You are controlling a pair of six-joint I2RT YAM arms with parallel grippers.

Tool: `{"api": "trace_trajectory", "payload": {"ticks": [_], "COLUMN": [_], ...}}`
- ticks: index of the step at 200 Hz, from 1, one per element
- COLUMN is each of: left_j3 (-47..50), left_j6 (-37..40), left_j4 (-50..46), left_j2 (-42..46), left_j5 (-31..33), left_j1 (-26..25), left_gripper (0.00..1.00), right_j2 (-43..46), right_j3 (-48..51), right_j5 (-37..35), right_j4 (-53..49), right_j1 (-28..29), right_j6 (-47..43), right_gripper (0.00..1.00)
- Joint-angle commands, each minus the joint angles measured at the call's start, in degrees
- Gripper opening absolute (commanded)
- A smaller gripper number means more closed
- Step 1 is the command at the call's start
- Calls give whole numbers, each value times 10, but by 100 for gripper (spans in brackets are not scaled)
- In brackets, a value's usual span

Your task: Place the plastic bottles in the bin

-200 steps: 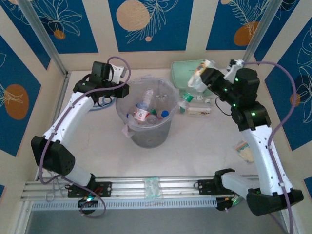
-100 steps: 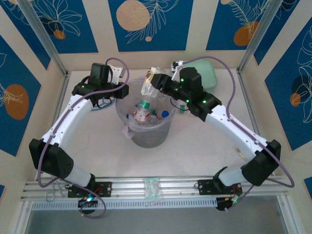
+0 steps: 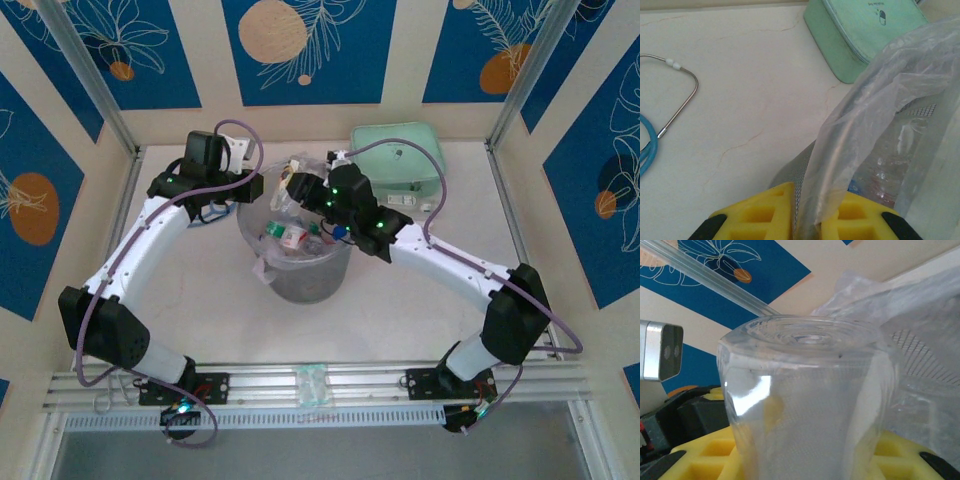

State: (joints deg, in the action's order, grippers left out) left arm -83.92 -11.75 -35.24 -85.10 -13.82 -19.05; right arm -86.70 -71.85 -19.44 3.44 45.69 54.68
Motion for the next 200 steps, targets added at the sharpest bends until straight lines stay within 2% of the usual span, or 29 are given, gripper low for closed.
{"api": "trace_trajectory", "payload": {"ticks": [1,13,28,57,76,101,135,184,200], "left_j3": [7,7,7,7,6,7,8,10,10], "left_j6": [-15,-13,-12,-8,-6,-4,10,17,16], "left_j4": [39,39,38,35,34,33,31,33,33], "left_j2": [13,13,13,14,13,13,16,15,15], "left_j5": [8,7,6,4,3,2,-1,-16,-16], "left_j1": [-6,-6,-6,-6,-6,-6,-6,-6,-6], "left_gripper": [6,6,6,6,6,5,4,2,1], "right_j2": [8,19,37,70,71,40,-27,-126,-140], "right_j3": [-2,-18,-36,-57,-66,-101,-195,-296,-315], "right_j5": [-32,-32,-38,-58,-12,67,80,116,119], "right_j4": [8,-29,-72,-130,-140,-154,-191,-214,-244], "right_j1": [15,15,12,0,-23,-49,-53,-54,-53], "right_j6": [-10,-28,-62,-123,-153,-167,-215,-257,-270], "right_gripper": [53,65,72,73,66,51,32,28,23]}}
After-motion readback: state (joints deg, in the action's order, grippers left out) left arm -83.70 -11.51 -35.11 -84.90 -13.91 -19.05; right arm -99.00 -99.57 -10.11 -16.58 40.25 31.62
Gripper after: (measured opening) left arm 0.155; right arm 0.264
